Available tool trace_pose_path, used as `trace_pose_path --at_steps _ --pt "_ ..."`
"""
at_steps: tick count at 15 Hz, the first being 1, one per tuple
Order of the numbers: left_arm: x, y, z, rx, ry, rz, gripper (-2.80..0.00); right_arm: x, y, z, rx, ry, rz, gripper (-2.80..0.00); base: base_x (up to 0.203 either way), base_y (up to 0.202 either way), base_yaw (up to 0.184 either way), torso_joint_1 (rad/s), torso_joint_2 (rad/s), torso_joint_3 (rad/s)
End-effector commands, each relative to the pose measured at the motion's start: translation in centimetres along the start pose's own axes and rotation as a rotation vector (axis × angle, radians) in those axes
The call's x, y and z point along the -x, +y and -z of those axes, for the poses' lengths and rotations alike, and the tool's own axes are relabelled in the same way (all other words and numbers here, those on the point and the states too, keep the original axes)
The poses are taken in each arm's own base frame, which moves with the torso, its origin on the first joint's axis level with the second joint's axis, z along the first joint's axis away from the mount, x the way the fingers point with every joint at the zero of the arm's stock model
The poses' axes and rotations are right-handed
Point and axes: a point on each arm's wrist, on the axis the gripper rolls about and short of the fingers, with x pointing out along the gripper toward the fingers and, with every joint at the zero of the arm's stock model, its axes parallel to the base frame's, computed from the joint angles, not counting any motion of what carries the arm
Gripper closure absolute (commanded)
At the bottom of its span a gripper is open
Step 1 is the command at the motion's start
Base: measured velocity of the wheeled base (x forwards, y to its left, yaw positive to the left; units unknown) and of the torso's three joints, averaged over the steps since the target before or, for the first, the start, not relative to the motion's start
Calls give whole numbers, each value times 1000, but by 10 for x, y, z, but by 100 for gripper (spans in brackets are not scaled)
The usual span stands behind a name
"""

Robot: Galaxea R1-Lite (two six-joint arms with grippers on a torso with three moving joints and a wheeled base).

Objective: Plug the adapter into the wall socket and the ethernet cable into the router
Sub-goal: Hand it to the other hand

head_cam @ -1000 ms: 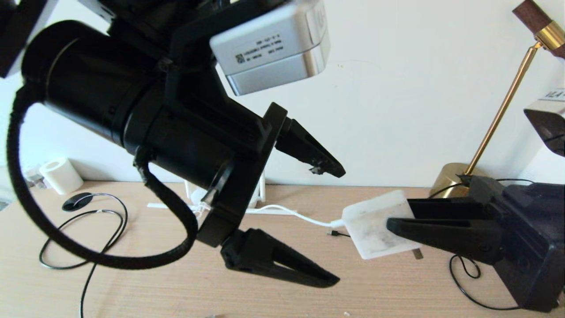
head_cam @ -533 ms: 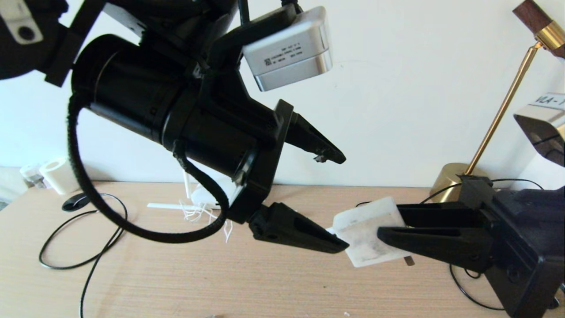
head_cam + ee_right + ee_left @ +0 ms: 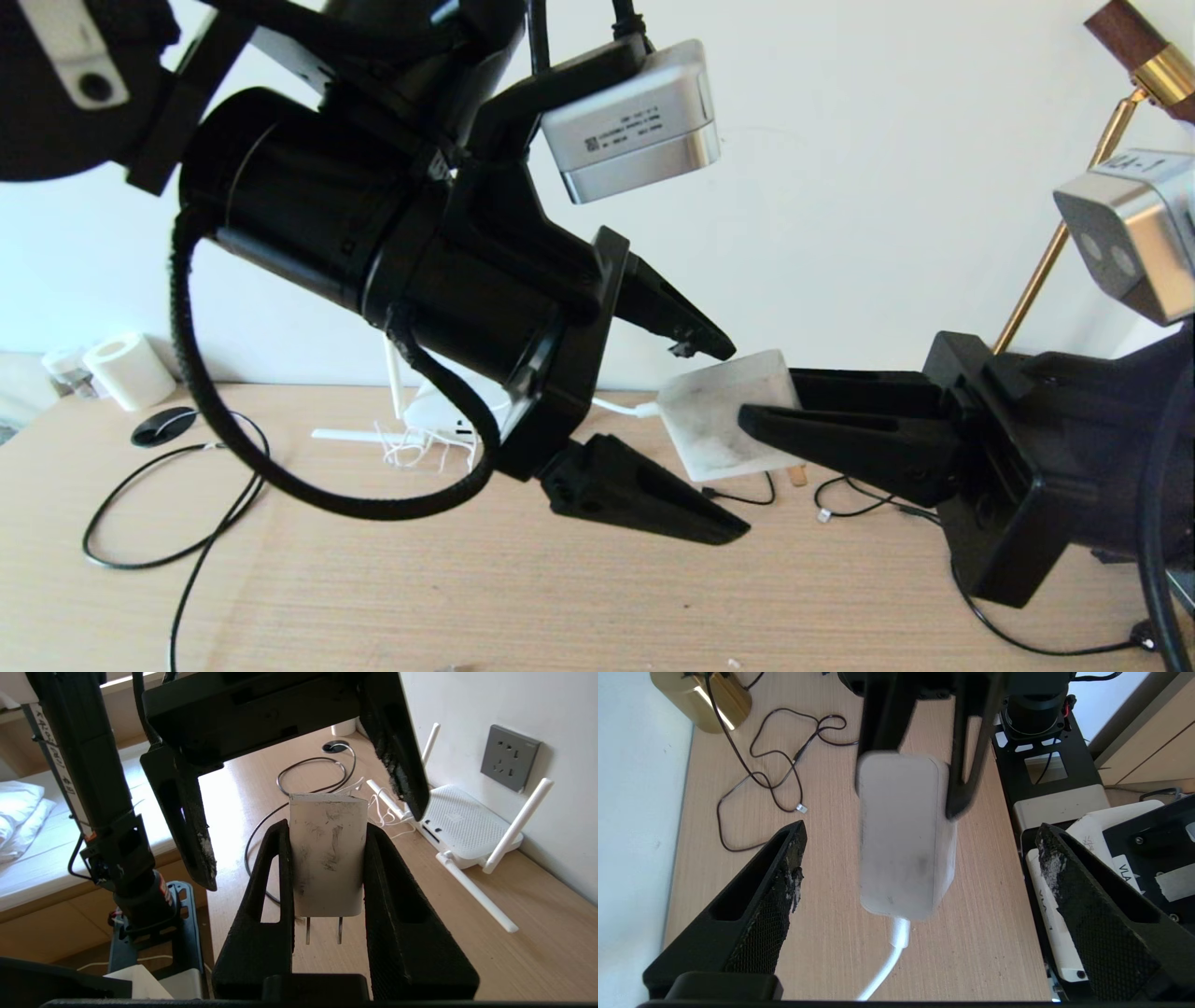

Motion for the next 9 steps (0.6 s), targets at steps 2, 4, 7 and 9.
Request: trace_pose_path --at_steps 2,4,7,9 --pt "1 -1 0 16 -1 4 -280 -3 1 4 -2 11 -10 0 0 0 0 0 0 0" --pt "1 -1 0 26 2 5 -280 -2 1 4 15 11 -9 0 0 0 0 0 0 0" --pt "0 0 1 32 6 7 -280 -2 1 4 16 10 -8 0 0 0 0 0 0 0" --pt "-3 1 4 48 17 16 -280 -1 2 2 26 2 0 0 0 0 0 0 0 0"
